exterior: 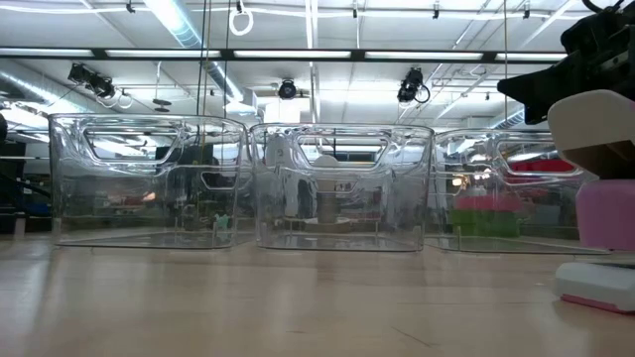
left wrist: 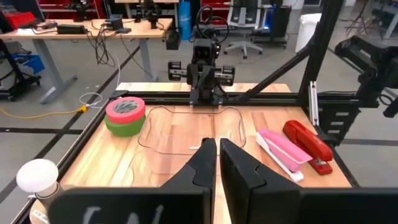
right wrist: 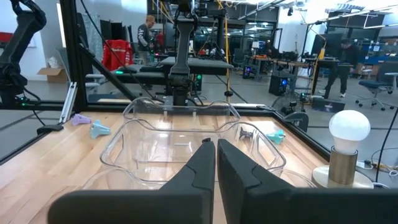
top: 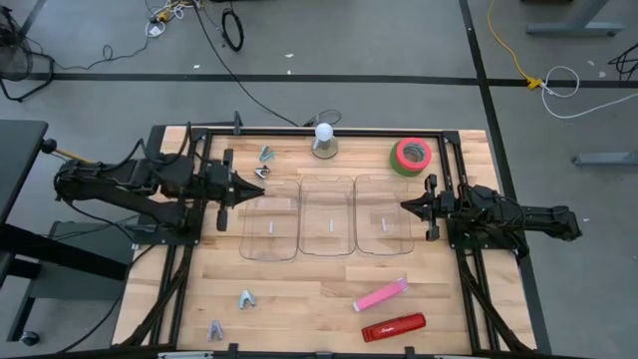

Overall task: Pick and place Stapler, Stapler remover, tape
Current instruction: Put the top blue staple remover into the left transparent bin

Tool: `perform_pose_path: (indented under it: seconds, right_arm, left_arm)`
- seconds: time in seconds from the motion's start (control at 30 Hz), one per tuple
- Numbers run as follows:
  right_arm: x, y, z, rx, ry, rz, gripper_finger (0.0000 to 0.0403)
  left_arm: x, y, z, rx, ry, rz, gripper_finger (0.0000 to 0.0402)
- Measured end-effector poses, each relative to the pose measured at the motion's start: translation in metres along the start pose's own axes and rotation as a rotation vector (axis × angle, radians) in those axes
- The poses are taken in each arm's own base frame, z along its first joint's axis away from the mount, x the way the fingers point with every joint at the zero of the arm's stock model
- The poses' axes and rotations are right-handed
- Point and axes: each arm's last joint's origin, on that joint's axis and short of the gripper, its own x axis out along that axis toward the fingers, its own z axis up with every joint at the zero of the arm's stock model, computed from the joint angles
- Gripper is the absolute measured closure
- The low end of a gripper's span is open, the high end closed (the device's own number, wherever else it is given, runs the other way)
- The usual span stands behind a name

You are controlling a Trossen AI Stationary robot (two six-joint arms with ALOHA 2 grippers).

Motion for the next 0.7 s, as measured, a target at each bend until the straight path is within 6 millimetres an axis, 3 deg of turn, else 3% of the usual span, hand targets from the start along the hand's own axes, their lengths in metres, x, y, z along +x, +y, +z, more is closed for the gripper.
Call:
perform_pose_path:
  seconds: [0.3, 0.7]
  right_arm:
    - [0.0, 0.0, 0.0, 0.0, 0.0, 0.0, 0.0381]
    - [0.0, 0.0, 0.0, 0.0, 0.0, 0.0, 0.0381]
  left_arm:
    - [0.002, 0.021, 0.0, -0.028, 0.003, 0.12, 0.0376]
    - [-0.002, 0.069, -0.014, -0.046, 0.147, 0.404, 0.0376]
